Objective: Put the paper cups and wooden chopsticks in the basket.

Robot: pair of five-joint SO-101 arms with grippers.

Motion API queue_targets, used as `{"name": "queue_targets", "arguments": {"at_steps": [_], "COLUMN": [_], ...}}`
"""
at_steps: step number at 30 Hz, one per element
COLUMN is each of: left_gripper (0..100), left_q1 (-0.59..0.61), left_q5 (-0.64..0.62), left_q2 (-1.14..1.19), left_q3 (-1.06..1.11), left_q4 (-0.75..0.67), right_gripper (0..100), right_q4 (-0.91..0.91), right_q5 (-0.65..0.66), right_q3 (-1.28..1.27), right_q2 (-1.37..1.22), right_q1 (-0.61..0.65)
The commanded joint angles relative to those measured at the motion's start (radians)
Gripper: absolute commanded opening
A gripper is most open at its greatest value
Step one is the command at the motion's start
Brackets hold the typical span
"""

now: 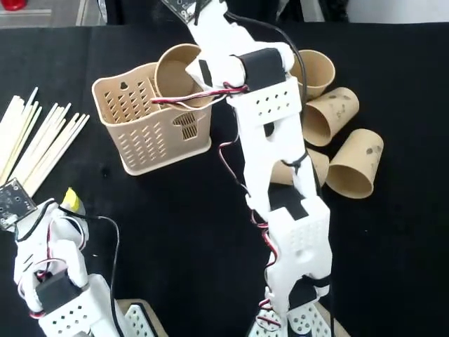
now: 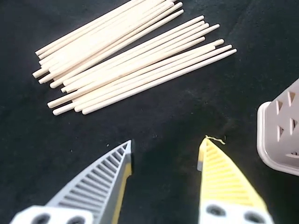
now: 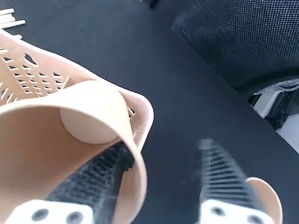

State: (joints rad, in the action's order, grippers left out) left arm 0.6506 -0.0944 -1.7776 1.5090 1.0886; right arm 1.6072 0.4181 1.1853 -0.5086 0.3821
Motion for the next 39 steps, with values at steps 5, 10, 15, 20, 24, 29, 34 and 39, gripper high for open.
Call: {"name": "queue_targets", "arguments": {"at_steps": [5,10,15,20,24,29,34,39], "left_gripper": [23,23,23,23,23,23,23,23], "left_q1": [-0.010,-0.008,-0.007,-0.012,-0.013,-0.012,-0.015,-0.015], "left_q5": [0.005,0.005,0.005,0.005,0.005,0.005,0.005,0.005], "left_q2": [-0.003,-0.003,-0.003,-0.003,-0.003,-0.003,-0.003,-0.003], "left_q3": [-0.004,-0.002,-0.002,-0.002,-0.002,-0.002,-0.002,-0.002], "left_q4": [-0.018,-0.020,-0.020,-0.020,-0.020,-0.020,-0.020,-0.020], "right_gripper": [29.0,29.0,29.0,28.9,28.9,29.0,29.2,29.1], "right_q4": [-0.114,-0.210,-0.241,-0.049,0.166,0.160,0.160,0.152], "right_q5": [-0.006,-0.006,-0.005,0.043,0.074,0.077,0.107,0.106], "right_q3": [0.160,0.074,-0.002,0.101,0.133,-0.140,-0.533,-0.800], "right_q2": [0.002,0.001,0.008,0.084,0.159,0.236,0.317,0.363], "right_q1": [0.058,0.103,0.074,-0.011,-0.064,-0.213,-0.318,-0.282]}}
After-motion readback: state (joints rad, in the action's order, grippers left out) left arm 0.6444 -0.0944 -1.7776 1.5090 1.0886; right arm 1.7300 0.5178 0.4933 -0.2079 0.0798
